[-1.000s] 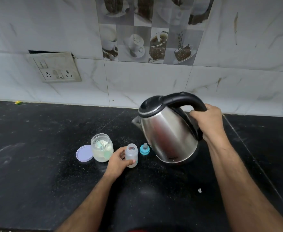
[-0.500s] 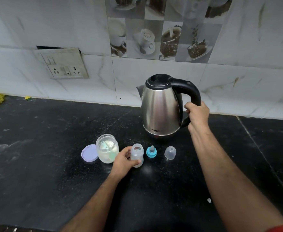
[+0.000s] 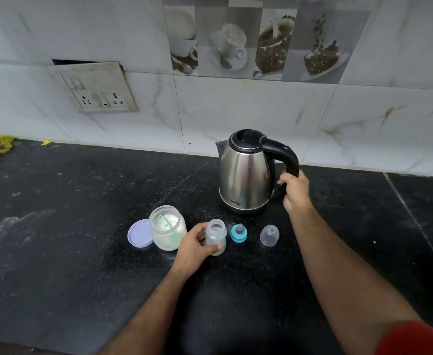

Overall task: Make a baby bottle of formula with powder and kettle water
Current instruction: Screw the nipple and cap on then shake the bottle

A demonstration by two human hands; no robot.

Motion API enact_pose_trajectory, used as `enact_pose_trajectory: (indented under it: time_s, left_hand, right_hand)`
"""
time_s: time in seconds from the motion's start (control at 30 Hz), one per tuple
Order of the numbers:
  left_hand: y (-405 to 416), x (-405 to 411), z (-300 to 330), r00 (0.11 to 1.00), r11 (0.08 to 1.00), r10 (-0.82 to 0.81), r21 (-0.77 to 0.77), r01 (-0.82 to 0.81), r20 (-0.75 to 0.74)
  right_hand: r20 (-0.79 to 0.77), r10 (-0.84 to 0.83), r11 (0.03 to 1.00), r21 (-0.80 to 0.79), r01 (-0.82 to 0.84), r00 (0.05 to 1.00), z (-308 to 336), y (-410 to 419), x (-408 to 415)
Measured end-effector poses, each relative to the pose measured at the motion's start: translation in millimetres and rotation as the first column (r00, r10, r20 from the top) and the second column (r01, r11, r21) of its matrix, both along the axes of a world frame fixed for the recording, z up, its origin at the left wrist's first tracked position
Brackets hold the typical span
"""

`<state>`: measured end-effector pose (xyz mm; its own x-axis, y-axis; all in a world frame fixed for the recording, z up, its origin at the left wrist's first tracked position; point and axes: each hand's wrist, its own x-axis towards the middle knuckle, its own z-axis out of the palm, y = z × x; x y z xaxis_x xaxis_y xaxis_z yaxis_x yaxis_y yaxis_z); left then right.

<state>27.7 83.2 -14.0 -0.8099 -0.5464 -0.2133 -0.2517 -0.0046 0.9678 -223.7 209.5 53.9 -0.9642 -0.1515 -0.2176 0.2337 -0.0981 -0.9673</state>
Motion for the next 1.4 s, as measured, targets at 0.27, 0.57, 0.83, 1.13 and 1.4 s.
enact_pose_trajectory:
  time_s: [0.27, 0.57, 0.83, 1.13, 1.4]
  left_hand:
    - [1, -3, -1, 1.0, 1.0, 0.003, -0.005, -0.003, -0.008]
    - [4, 1, 0, 1.0, 1.0, 0.014, -0.013, -0.014, -0.016]
    - [11, 8, 4, 0.999, 1.0, 0.02, -0.021, -0.021, -0.047]
    - [17, 19, 5, 0.999, 0.999, -0.018, -0.048, 0.017, -0.036]
    - [24, 33, 5, 0.999, 0.998, -0.023, -0.063, 0.021, -0.03]
  right_hand:
    - [0.034, 0.047, 0.999, 0.015, -0.048, 0.998, -28, 4, -3]
    - [-0.008, 0.133, 0.972, 0.197, -0.128, 0.991, -29, 15, -3]
    - [-0.301, -0.128, 0.91, 0.343, 0.232, 0.945, -13, 32, 53]
    - [-0.322, 0.505, 0.655, 0.747, -0.113, 0.801, -39, 18, 124]
    - [-0.096, 0.775, 0.276, 0.941, -0.198, 0.624, -63, 3, 129]
